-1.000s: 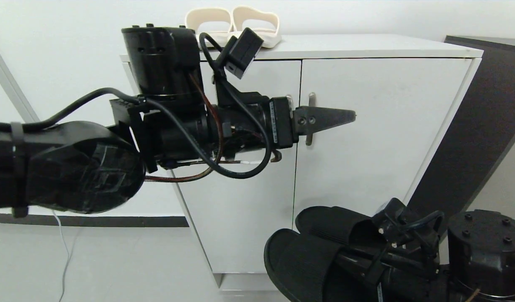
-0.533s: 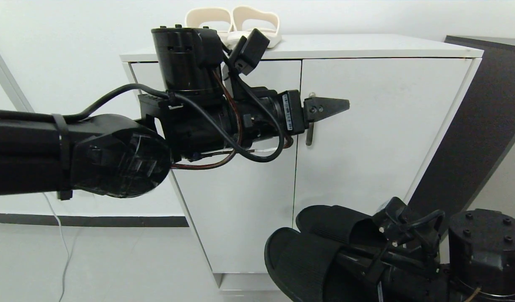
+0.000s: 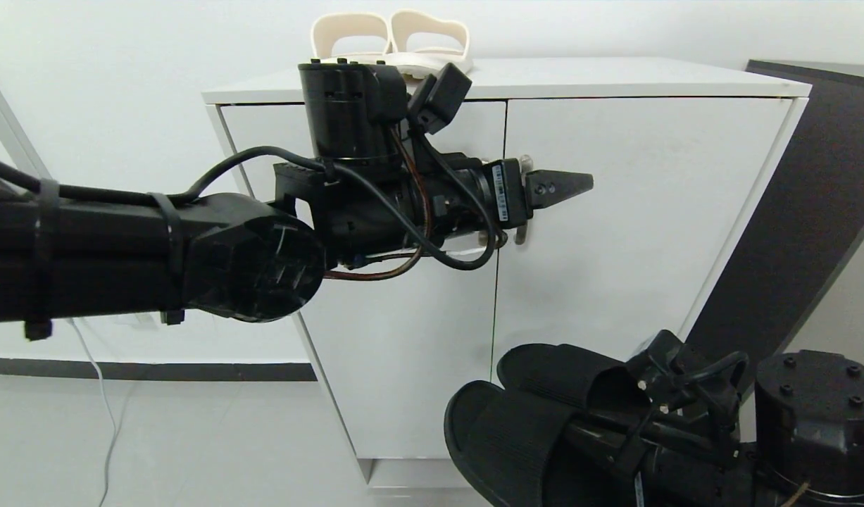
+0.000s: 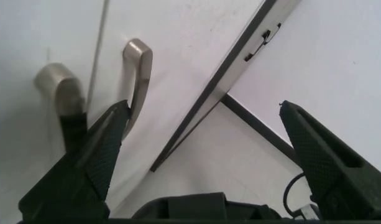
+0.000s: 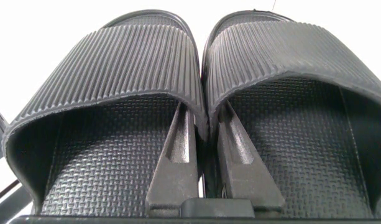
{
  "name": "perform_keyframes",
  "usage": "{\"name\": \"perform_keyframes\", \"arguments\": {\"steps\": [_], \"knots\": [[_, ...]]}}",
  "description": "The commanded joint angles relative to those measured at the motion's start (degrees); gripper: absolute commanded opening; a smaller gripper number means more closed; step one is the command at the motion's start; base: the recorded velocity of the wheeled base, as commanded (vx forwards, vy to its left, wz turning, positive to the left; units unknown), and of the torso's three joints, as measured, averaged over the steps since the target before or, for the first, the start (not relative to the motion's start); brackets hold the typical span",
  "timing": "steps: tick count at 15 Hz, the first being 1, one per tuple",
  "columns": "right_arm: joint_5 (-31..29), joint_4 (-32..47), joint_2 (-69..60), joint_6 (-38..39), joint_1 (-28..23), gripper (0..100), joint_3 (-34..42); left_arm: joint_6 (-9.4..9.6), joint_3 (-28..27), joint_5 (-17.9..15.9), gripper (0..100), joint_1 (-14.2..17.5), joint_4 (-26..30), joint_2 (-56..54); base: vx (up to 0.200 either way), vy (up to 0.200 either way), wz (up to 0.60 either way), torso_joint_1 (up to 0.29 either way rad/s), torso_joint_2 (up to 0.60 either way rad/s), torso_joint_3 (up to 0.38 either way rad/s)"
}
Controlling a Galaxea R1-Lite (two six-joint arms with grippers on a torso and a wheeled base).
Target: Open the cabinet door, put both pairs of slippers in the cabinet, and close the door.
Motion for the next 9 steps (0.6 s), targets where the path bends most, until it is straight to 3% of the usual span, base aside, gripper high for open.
{"name": "perform_keyframes", "arguments": {"steps": [1,3,4,9], "knots": [[0.0,0.1,-0.2,-0.1,0.0,0,0.2,-0.01,-1.2,0.1,100,0.1,-0.1,2.0,0.000,0.000,0.00,0.000,0.00,0.000],[0.0,0.0,-0.1,-0.1,0.0,0,0.2,-0.01,-1.1,0.1,100,0.2,-0.1,2.2,0.000,0.000,0.00,0.000,0.00,0.000],[0.0,0.1,-0.1,-0.1,0.0,0,0.2,-0.01,-1.1,0.1,0,0.2,-0.1,2.1,0.000,0.000,0.00,0.000,0.00,0.000],[0.5,0.1,-0.2,0.1,0.2,0,0.8,-0.10,0.6,0.0,0,0.1,-0.2,0.5,0.000,0.000,0.00,0.000,0.00,0.000]]}}
